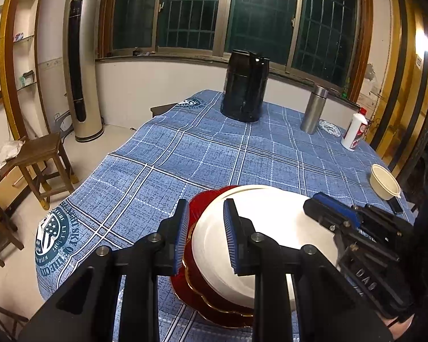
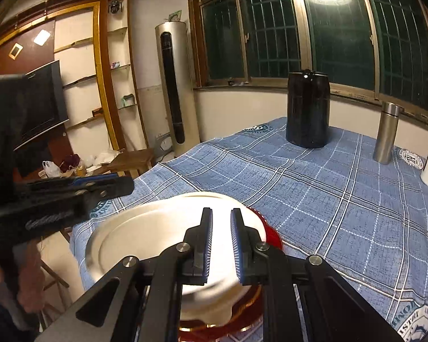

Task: Organize plates and bowls
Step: 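Open both grippers off the white plate and withdraw from the stack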

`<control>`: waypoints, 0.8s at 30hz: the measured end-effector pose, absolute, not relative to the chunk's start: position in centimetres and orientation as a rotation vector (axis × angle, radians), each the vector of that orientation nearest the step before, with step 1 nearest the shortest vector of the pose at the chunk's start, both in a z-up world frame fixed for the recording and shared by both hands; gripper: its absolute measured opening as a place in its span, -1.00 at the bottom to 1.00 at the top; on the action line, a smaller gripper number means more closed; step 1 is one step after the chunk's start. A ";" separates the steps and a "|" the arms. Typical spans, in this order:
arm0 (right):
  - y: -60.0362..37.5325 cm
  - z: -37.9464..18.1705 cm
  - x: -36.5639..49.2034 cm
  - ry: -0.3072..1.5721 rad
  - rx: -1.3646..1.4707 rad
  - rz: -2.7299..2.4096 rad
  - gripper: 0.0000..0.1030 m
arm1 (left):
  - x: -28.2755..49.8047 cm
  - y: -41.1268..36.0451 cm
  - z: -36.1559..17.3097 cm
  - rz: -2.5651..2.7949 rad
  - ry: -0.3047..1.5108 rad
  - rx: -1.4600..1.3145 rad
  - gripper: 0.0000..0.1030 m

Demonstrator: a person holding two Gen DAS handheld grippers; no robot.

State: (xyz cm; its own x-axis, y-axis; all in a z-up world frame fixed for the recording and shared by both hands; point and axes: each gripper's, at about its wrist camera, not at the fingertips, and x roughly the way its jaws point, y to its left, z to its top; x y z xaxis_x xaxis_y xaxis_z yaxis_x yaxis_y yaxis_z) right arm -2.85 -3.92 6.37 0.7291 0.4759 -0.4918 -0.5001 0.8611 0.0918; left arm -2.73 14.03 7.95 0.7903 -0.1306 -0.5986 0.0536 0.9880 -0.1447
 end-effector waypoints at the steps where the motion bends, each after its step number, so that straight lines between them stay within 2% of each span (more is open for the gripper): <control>1: -4.2 6.6 -2.9 0.527 -0.037 0.544 -0.71 | -2.7 13.9 8.0 -0.107 0.654 -0.121 -0.56; 8: -9.4 9.4 -3.3 0.542 0.072 0.519 -0.71 | -3.0 11.1 8.9 -0.199 0.662 -0.097 -0.56; 10: -11.5 9.6 -3.0 0.566 0.125 0.509 -0.65 | -3.0 9.9 9.1 -0.233 0.678 -0.090 -0.57; 13: -15.4 9.5 -2.4 0.608 0.212 0.474 -0.44 | -3.0 7.3 9.5 -0.290 0.693 -0.054 -0.57; 24: -30.1 8.7 -3.8 0.575 0.371 0.214 -0.42 | -2.4 -5.0 9.6 -0.516 0.811 0.044 -0.57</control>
